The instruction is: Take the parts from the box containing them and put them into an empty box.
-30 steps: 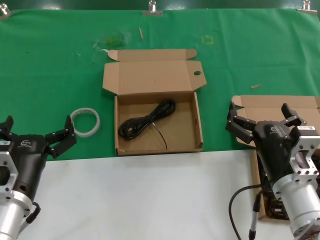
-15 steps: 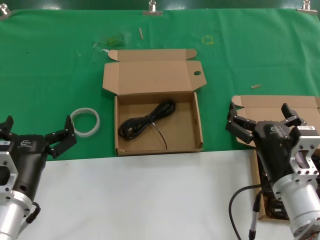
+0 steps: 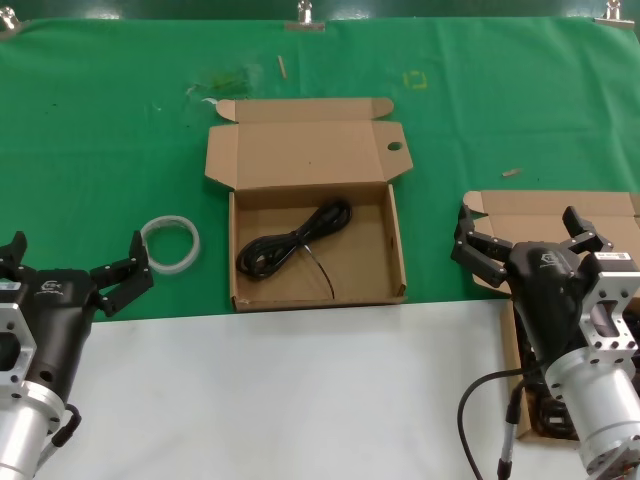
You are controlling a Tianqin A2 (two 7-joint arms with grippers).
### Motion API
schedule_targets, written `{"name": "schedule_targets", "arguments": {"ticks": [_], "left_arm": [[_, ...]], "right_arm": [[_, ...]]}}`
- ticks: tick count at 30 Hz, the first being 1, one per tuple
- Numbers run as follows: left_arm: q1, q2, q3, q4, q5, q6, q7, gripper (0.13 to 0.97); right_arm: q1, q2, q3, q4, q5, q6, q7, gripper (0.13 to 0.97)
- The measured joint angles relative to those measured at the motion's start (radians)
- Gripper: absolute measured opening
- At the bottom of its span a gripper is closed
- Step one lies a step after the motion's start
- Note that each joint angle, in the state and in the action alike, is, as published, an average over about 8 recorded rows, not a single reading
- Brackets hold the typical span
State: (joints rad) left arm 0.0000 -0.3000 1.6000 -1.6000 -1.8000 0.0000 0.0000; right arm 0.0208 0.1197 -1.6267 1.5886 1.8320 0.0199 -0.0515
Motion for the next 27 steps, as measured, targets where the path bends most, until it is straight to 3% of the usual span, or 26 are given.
{"name": "schedule_targets", "arguments": {"ticks": [27], "left_arm": [[0.0, 0.0, 0.0, 0.0, 0.0, 0.0, 0.0, 0.966]], "right_arm": [[0.0, 0.0, 0.0, 0.0, 0.0, 0.0, 0.0, 0.966]]}}
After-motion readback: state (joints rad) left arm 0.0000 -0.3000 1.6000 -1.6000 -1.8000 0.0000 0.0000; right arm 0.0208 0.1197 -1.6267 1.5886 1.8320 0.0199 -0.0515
